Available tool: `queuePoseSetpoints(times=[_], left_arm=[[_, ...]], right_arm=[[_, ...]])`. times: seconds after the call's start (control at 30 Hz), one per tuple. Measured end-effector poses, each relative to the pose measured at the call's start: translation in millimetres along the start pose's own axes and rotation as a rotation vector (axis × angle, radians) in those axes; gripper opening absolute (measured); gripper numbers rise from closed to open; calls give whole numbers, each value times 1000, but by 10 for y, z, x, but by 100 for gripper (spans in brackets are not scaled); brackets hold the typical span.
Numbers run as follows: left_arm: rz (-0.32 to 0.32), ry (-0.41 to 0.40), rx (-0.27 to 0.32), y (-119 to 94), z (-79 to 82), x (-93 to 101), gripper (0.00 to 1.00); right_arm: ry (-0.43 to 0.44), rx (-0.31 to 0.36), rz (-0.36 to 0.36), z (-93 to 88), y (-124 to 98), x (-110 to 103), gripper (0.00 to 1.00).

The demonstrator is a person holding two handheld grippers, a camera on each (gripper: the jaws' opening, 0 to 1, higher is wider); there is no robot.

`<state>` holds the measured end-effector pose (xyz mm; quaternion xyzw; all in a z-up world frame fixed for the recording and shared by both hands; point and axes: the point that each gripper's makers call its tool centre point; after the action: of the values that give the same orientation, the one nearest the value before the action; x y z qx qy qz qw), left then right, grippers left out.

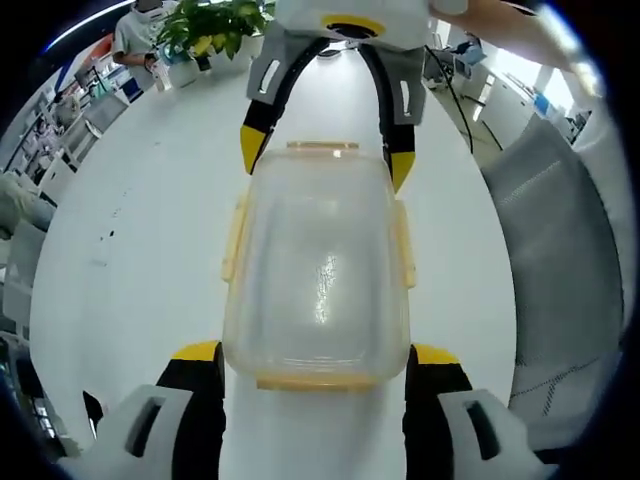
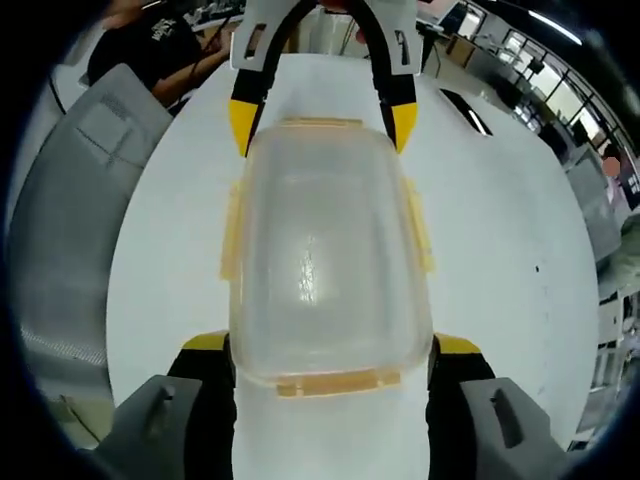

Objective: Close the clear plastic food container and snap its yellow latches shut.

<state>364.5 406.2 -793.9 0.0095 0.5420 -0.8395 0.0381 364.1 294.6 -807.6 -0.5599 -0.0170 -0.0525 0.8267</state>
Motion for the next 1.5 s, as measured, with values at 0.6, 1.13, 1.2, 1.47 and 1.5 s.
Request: queuePoseSetpoints(times=[0.6, 1.13, 1.2, 1.47, 1.5], left_arm=[[46, -26, 17, -20, -10, -63, 70], [166, -239, 353, -360, 254, -11, 87], [155, -294, 392, -380, 274, 59, 91], [214, -389, 569, -556, 376, 239, 99], [231, -408, 613, -595, 412, 261, 99]], right_arm=[[150, 71, -33, 73, -7, 78, 75], [315, 285, -127, 179, -255, 125, 91], [329, 335, -151, 200, -292, 128, 98], [535, 608, -174, 329, -550, 47, 100], [573, 676, -172, 394, -621, 42, 100]])
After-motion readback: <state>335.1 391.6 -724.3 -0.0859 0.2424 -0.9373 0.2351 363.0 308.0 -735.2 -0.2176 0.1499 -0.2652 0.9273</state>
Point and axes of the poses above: the point that each gripper's makers call its tool centre point, and the gripper's own axes: y roughly forward along the fingers, x roughly to its right, z roughly out of its top, and after that the axes turned 2 degrees about y, right-handed
